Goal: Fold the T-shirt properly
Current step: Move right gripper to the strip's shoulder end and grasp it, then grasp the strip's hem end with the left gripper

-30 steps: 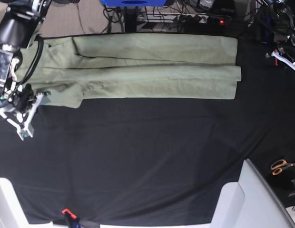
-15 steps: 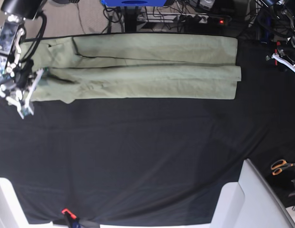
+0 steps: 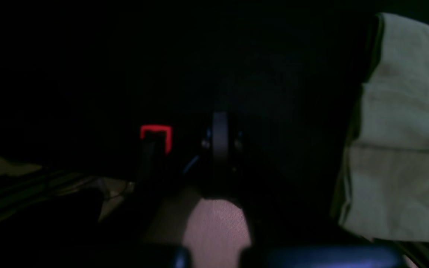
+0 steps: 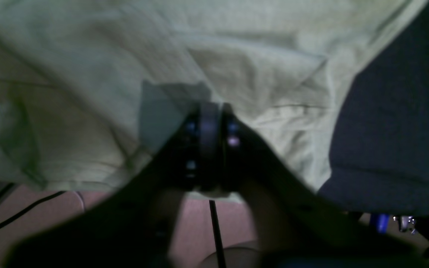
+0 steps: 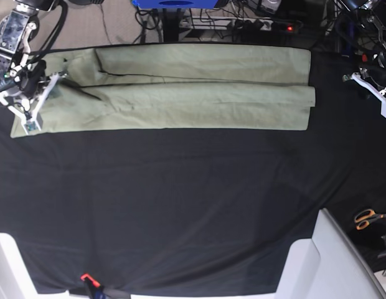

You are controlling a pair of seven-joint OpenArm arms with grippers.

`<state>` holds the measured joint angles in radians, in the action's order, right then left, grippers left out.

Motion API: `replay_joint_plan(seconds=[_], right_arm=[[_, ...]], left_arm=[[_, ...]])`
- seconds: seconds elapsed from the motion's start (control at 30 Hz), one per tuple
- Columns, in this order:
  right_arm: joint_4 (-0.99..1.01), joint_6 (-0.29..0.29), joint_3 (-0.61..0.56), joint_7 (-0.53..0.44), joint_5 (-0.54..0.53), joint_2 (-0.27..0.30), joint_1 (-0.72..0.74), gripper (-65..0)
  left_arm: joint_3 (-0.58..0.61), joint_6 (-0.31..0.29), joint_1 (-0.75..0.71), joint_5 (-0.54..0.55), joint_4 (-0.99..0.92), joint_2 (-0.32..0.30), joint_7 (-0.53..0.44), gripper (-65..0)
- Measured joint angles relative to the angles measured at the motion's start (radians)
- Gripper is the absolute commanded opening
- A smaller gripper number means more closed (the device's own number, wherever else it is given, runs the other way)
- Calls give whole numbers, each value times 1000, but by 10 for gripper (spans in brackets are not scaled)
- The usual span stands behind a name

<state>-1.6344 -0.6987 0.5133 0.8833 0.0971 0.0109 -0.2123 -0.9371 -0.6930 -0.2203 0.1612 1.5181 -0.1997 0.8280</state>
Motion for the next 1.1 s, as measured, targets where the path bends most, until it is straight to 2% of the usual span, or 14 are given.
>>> replay_joint_plan(seconds=[0.1,0.13,0.17,0.23,0.3,0.33,0.4,0.47,0.5,0.57,0.63,0.87,0.97,1.1], right_arm=[[-1,1,5,-3,4,3,-19,-252],[-1,-1,19,0,3,1,-21,-198],[-1,-2,49,-1,2,-3,-21,-164],[-2,88,127,-12,-5,-12,-15,-156],[-8,136,224,-76,8,-35,-8,-155],[-16,138,278,-145,6,-54,-11,-152],[-23,142,347,-286,8,-100,-24,-150],[-17,130,344,-333,10,-120,-56,-150],[-15,125,325,-347,3,-124,-74,-150],[-14,127,296,-343,8,-124,-95,-152],[-14,132,282,-346,8,-117,-96,-152],[-15,131,274,-357,4,-121,-97,-153],[-15,131,275,-357,4,-121,-96,-153],[-15,130,275,-357,4,-120,-97,-153]], left_arm=[[-4,0,1,0,0,0,0,-650],[-3,0,1,1,0,1,0,-650],[-3,0,1,0,1,1,0,-650],[-4,0,-2,0,3,-1,-1,-650],[-6,0,-5,5,3,-3,0,-502],[-9,0,-9,34,3,-3,0,-408],[-8,0,-35,158,0,-12,-1,-219],[-7,-8,-76,297,-18,-33,0,-35],[-8,-7,-98,369,-40,-49,-3,0],[-4,-4,-133,476,-108,-89,3,0],[-5,9,-136,540,-184,-97,-2,0],[134,4,-85,542,-313,-67,-4,0],[167,5,-82,537,-317,-40,-86,0],[231,3,-61,472,-322,-13,-142,0]])
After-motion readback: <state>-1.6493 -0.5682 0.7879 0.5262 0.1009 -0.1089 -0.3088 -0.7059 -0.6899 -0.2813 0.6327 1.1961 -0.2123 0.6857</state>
